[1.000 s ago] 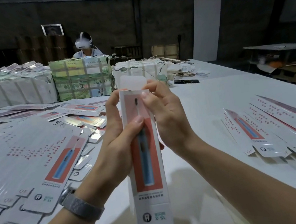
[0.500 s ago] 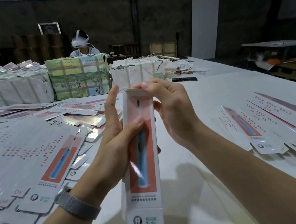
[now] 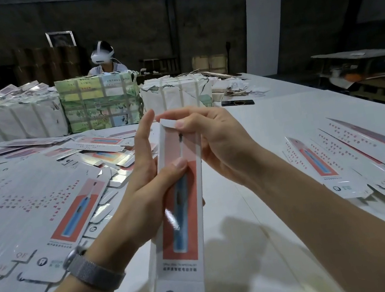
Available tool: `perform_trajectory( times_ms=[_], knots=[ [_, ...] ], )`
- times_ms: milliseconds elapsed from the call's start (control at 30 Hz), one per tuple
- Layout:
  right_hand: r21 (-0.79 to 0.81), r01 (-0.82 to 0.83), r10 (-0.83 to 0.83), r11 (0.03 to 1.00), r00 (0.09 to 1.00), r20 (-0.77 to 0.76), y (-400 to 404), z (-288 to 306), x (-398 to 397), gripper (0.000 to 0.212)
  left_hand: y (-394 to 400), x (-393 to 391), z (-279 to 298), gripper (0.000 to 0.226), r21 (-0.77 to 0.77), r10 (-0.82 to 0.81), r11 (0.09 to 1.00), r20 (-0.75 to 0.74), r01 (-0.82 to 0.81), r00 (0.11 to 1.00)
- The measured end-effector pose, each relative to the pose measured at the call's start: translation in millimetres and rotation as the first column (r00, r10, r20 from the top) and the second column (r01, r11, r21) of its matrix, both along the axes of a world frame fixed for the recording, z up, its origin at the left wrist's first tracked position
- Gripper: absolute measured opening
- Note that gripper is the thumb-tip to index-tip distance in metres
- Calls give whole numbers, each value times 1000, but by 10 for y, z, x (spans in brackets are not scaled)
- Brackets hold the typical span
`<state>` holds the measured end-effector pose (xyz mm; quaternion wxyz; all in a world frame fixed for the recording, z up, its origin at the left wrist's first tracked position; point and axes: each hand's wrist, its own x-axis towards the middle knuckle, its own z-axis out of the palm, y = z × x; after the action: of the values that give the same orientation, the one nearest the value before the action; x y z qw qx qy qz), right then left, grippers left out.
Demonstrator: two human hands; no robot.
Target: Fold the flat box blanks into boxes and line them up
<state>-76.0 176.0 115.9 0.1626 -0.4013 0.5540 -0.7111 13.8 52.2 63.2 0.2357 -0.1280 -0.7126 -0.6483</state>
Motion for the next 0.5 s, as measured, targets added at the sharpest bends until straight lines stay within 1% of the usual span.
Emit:
perform_trajectory(
  times_ms=[67, 133, 200, 267, 367, 500],
  knots=[
    [-24, 29, -29, 999, 1000, -4, 0, 3, 13, 23, 5, -1, 6, 83, 35, -37, 999, -3, 37, 999],
    [-30, 46, -47, 998, 999, -20, 15, 6, 7, 26, 3, 2, 6, 81, 43, -57, 997, -12, 57, 998],
    [-27, 59, -60, 998, 997, -39, 42, 13, -20, 32, -12, -3, -15, 80, -5, -57, 998, -25, 57, 998],
    [-10, 76, -76, 997, 994, -75, 60, 22, -35, 31, -25, -1, -32, 76, -53, -54, 997, -27, 53, 998],
    [30, 106, -101, 994, 983, -155, 68, 24, -42, 29, -45, -3, -33, 75, -73, -32, 997, -19, 30, 999],
    [72, 110, -92, 991, 972, -215, 88, 26, -77, 29, -60, -2, -29, 75, -86, -30, 996, -18, 29, 999]
  ],
)
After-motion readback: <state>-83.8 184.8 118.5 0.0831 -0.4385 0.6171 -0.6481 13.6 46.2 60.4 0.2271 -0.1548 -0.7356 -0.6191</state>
